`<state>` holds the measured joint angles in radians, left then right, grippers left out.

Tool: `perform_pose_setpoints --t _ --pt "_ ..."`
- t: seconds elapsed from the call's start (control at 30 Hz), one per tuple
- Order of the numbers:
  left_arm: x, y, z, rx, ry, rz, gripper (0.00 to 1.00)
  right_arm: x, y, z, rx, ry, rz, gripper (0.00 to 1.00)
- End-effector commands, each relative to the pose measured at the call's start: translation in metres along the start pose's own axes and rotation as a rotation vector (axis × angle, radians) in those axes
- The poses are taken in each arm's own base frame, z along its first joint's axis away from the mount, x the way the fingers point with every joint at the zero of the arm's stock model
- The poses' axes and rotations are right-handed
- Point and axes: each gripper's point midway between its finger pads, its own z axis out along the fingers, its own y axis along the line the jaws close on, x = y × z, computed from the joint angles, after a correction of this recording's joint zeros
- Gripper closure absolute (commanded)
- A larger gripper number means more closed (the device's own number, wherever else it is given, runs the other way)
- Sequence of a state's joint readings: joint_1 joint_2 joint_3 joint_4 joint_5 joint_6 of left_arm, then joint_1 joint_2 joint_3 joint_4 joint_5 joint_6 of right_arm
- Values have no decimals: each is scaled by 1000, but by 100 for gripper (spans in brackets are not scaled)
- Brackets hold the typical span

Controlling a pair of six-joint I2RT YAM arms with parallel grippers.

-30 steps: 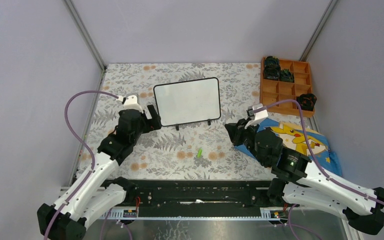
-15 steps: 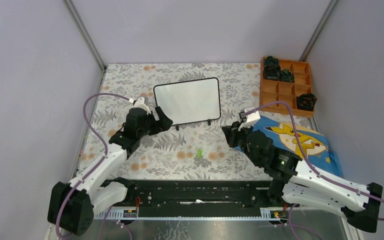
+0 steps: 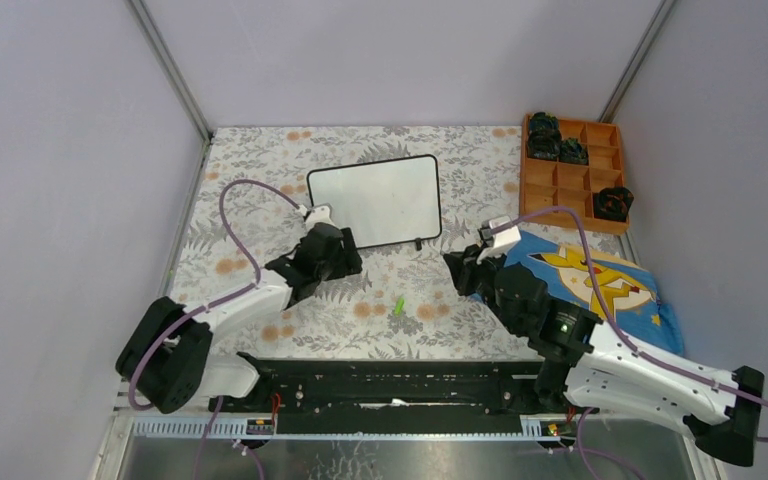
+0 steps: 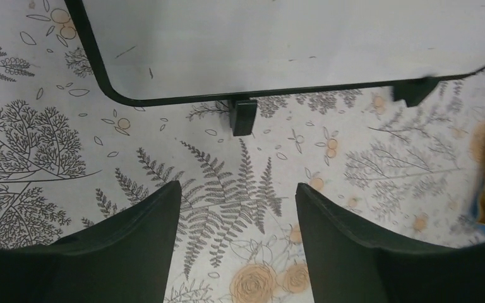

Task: Write a sentence on the whiteboard
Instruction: Move the whiteboard to the center of the board.

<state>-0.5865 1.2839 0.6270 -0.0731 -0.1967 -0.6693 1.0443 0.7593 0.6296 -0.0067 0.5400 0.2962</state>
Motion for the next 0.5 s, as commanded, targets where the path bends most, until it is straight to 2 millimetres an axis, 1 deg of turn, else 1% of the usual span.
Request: perform_pose_setpoints --t 0.0,0.07,0.1,0.13,0.27,0.47 --pt "-19 -11 16 -44 -88 -8 30 -17 -9 -10 26 -51 30 100" --pt "-18 -16 23 -59 -96 21 32 -20 -11 -13 35 -56 34 100" --pt "-19 -18 27 -72 -109 28 33 -20 -12 -15 35 -58 39 100" --pt "-16 -17 32 -88 -108 36 34 -21 -12 -15 34 -62 44 100" --pt "-15 -12 42 -132 -134 9 37 -22 -13 -15 36 -71 54 100" --pt "-14 -3 48 -170 -167 5 42 -21 -12 -14 33 -72 50 100"
